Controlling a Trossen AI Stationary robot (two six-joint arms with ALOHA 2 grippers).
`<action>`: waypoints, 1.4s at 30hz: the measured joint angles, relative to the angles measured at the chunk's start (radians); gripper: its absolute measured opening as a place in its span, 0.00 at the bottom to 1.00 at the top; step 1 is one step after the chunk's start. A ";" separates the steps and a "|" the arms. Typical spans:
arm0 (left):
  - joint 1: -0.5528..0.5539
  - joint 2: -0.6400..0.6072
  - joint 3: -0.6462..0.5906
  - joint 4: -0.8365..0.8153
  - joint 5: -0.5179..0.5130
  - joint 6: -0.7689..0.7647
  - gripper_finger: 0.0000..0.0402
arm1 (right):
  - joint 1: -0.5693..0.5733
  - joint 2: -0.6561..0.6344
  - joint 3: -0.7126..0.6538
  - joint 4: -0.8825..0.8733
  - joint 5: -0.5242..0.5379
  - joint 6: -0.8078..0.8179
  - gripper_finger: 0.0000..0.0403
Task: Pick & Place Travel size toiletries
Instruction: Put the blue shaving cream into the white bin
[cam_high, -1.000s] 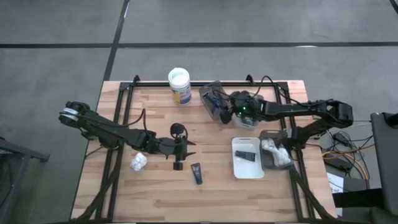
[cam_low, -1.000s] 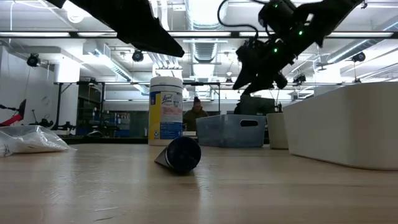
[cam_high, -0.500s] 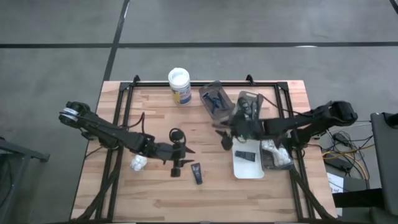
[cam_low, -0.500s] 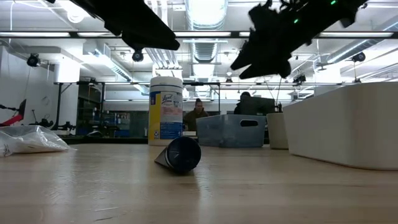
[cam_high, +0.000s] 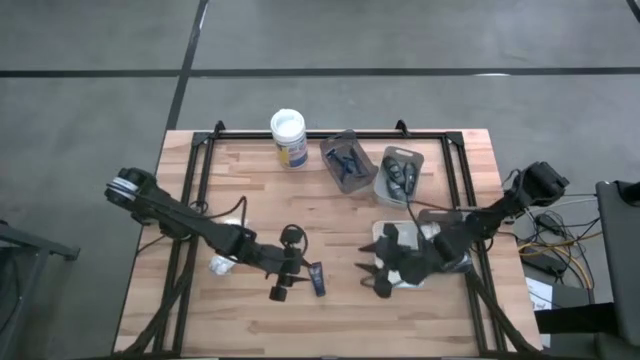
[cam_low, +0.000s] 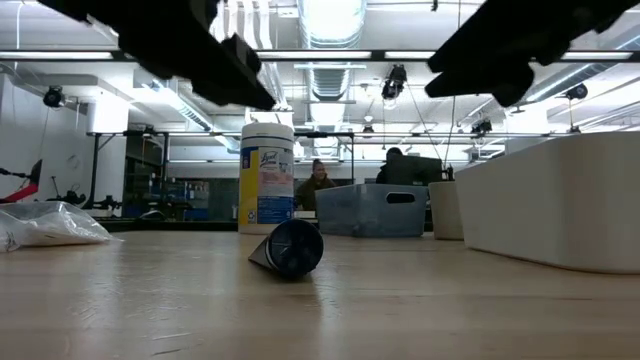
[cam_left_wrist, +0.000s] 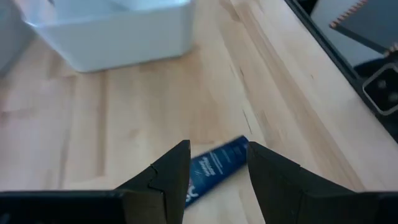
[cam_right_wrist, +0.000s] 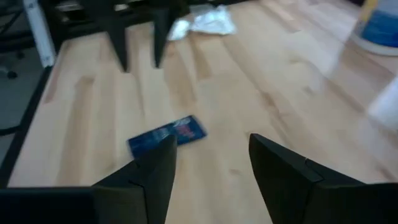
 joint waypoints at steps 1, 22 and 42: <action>0.000 0.015 0.000 0.006 0.011 0.005 0.41 | 0.015 0.007 0.000 0.002 0.002 0.000 0.48; 0.001 0.251 0.005 0.248 0.119 0.230 0.41 | 0.046 0.075 0.010 0.098 -0.010 0.017 0.39; 0.034 0.292 0.173 -0.016 0.189 0.247 0.67 | 0.046 0.075 0.010 0.119 -0.013 0.061 0.29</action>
